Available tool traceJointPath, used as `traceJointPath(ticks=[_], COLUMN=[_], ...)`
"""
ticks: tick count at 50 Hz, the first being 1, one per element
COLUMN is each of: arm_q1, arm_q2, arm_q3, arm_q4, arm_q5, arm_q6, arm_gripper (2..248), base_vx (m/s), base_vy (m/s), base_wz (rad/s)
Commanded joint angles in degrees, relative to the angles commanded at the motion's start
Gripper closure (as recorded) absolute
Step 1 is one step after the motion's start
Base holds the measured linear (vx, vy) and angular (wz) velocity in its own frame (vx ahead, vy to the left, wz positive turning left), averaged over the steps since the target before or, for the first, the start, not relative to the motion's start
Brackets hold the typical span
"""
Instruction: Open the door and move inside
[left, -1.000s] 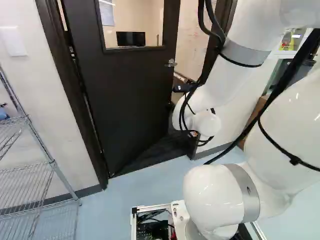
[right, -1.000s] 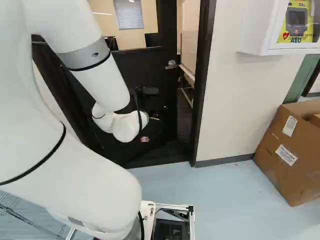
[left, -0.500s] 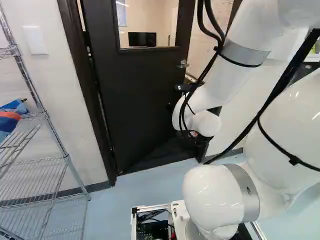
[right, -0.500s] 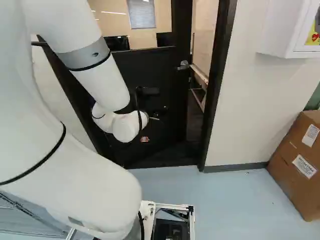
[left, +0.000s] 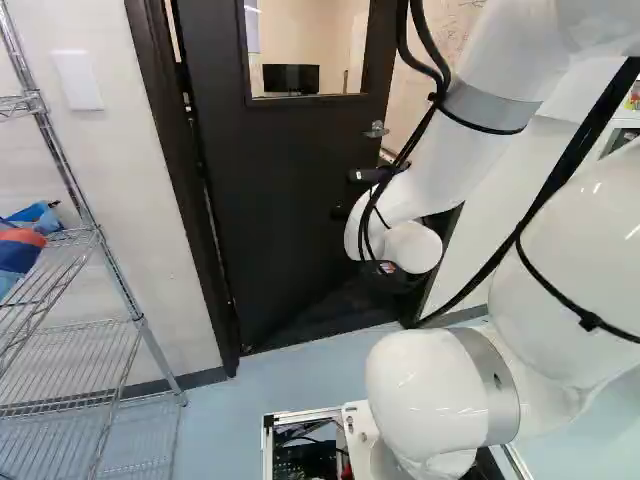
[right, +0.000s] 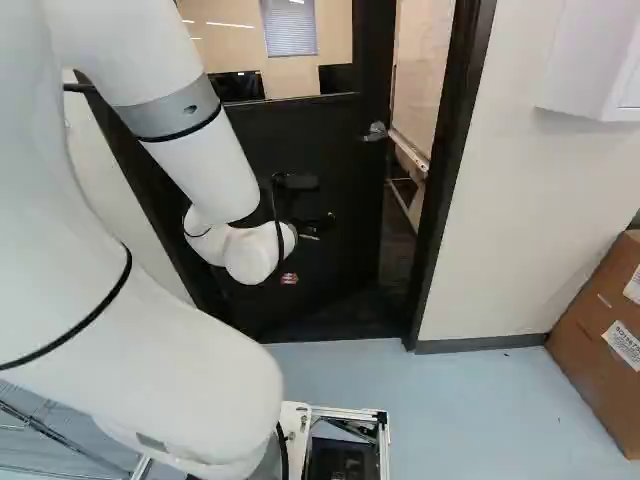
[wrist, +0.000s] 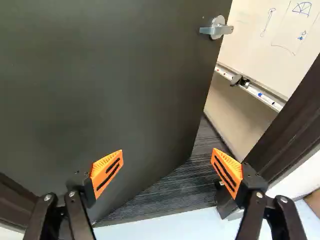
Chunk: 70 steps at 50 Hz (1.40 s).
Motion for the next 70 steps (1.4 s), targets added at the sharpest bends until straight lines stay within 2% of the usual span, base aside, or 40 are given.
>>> traceJointPath(ticks=[70], arm_q1=[0.00], arm_q2=[0.00], arm_q3=[0.00], arm_q4=[0.00], arm_q5=[0.00], arm_q6=[0.00], arm_gripper=[3], base_vx=[0.094], base_vy=[0.026], base_wz=[-0.007])
